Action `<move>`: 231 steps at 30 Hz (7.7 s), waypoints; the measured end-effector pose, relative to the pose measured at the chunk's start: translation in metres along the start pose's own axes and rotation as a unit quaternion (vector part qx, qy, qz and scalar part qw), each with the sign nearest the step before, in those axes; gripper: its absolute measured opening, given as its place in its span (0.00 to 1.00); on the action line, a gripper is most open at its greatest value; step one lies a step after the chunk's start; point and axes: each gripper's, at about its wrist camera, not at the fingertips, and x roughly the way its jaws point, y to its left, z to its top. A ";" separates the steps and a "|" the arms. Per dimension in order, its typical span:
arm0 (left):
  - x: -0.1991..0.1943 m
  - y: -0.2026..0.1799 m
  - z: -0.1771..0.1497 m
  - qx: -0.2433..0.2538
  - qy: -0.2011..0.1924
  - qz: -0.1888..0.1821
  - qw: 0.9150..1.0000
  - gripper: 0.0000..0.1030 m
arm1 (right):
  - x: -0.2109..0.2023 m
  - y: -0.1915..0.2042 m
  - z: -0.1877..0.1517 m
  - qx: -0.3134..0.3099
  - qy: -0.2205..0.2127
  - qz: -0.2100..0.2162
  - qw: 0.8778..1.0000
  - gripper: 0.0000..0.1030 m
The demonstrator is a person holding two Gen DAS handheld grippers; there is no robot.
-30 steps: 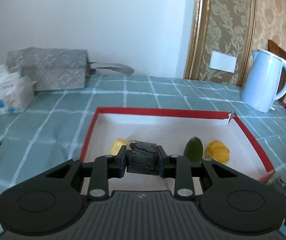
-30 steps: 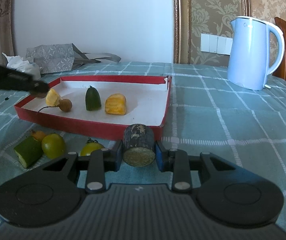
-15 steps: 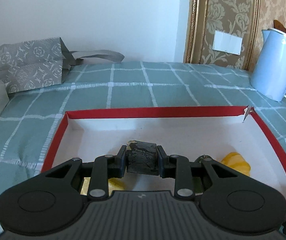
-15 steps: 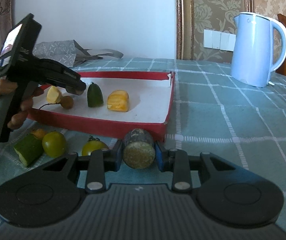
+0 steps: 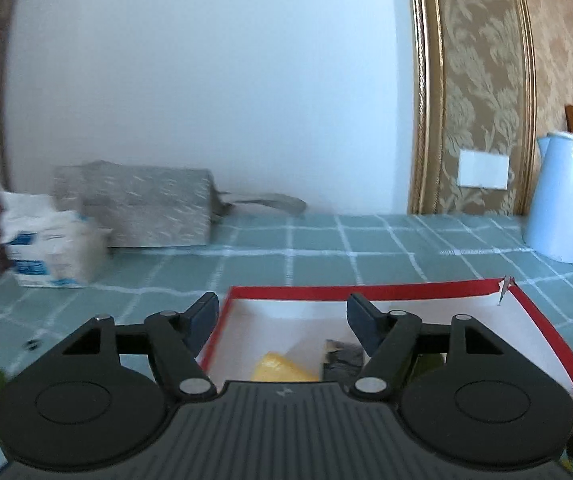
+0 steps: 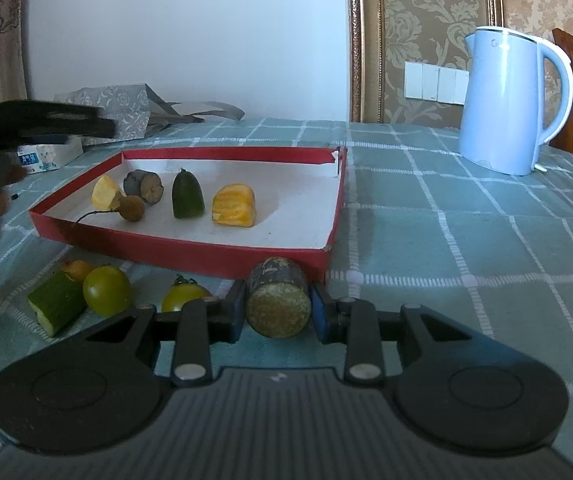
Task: Organize fruits
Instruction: 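Carry the dark chunk into the tray and open the left tool, then lower the dark cylindrical piece into the tray and open the right tool, then move the left tool to the cut green gourd piece beside the tray, then close the left tool on the green gourd piece while the right tool grasps a round green fruit, then carry the green gourd piece into the tray and open the left tool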
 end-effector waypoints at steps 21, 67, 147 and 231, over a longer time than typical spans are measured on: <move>-0.040 0.043 -0.059 -0.050 0.097 0.013 0.994 0.75 | -0.007 0.006 -0.001 -0.013 -0.011 -0.016 1.000 0.30; -0.034 0.036 -0.062 -0.036 0.121 -0.009 0.992 0.75 | 0.040 0.004 0.059 0.022 -0.037 -0.061 0.997 0.68; -0.066 -0.041 -0.082 0.059 0.146 -0.131 0.979 0.50 | 0.007 -0.029 -0.004 0.085 0.042 -0.141 0.985 1.00; -0.078 0.035 -0.064 -0.023 0.099 -0.120 0.988 0.32 | 0.009 0.043 -0.001 -0.065 0.031 0.038 0.997 0.30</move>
